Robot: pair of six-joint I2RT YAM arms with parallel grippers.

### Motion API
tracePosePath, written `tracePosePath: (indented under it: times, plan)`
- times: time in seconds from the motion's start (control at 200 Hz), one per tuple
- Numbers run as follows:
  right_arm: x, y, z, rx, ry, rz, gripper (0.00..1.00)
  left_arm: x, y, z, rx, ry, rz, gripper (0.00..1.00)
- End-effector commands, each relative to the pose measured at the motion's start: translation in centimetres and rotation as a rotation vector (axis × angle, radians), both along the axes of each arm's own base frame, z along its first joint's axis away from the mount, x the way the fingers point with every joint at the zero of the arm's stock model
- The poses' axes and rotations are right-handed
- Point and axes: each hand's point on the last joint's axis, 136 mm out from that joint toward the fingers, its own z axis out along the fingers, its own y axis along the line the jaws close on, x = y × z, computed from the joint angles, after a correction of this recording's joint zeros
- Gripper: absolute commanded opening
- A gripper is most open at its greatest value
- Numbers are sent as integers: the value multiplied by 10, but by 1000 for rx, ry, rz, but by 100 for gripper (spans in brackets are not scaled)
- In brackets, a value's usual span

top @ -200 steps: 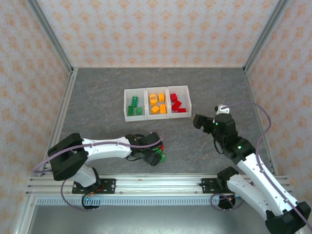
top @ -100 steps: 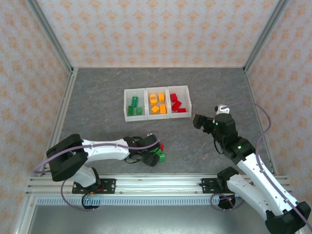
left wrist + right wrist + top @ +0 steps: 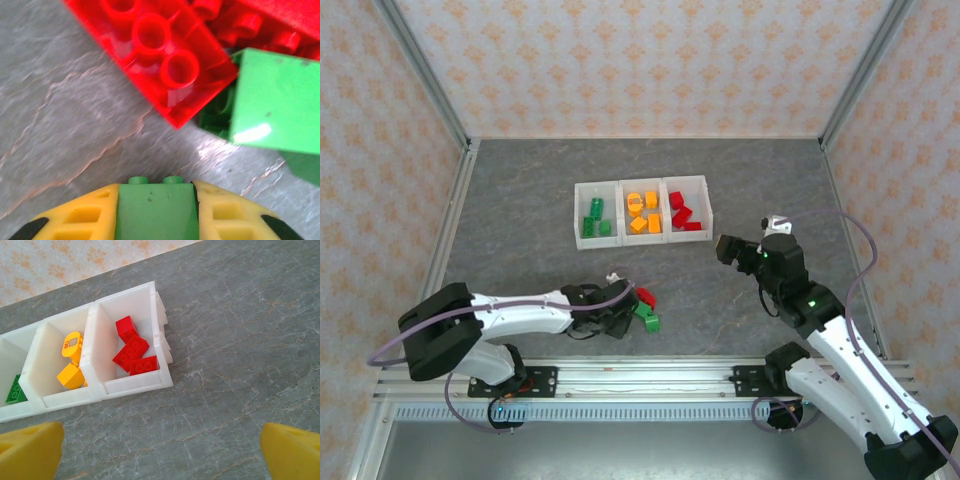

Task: Sort the legos into containers by color
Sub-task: Pick up the lego from the middle-left of the table, then place the lego in the container.

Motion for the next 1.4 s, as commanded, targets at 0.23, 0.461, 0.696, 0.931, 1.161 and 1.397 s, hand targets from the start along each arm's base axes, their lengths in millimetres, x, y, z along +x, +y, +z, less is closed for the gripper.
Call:
tracePosePath:
  times: [0.23, 0.461, 0.696, 0.931, 1.161, 1.397]
  plan:
    - [2, -6, 2, -1, -23, -34, 100, 73, 45, 114, -121, -332, 335, 25]
    - [1, -7, 3, 2, -25, -37, 100, 138, 77, 154, -96, -424, 455, 26]
    - [1, -8, 4, 3, -32, -43, 100, 199, 85, 144, -52, -401, 497, 26]
    - [1, -9, 5, 4, -37, -45, 100, 256, 85, 120, -88, -389, 531, 26]
    - [1, -10, 5, 2, -39, -51, 100, 297, 70, 96, -104, -372, 508, 31]
    - [1, -10, 5, 0, -41, -53, 100, 323, 66, 72, -100, -342, 511, 44]
